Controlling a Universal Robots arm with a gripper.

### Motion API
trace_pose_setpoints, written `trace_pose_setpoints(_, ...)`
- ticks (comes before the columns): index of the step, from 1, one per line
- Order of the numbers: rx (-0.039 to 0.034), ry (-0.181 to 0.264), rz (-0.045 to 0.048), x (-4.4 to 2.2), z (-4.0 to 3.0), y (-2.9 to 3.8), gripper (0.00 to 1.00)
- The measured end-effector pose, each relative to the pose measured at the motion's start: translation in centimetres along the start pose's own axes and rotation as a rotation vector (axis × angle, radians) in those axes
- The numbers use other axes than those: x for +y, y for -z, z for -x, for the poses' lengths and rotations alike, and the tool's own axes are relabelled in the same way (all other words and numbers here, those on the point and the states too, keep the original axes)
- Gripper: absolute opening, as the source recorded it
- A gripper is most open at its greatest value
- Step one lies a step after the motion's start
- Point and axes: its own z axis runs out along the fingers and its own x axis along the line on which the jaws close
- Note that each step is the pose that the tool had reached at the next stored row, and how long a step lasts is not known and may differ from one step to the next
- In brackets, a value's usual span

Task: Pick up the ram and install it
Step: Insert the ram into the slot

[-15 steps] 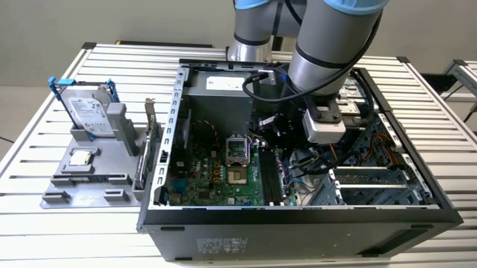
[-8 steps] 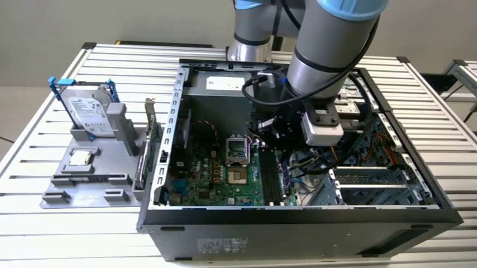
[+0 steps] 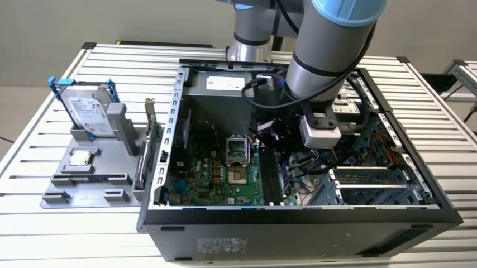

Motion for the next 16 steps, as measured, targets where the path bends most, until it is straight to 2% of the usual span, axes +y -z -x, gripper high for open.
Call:
trace_pose_setpoints(7, -0.0015, 0.0, 0.0, -0.23, -0.02, -0.75, 0.0)
trace_pose_setpoints(16, -0.0051, -0.005, -0.0001, -0.49, -0.08, -1.38, 0.0)
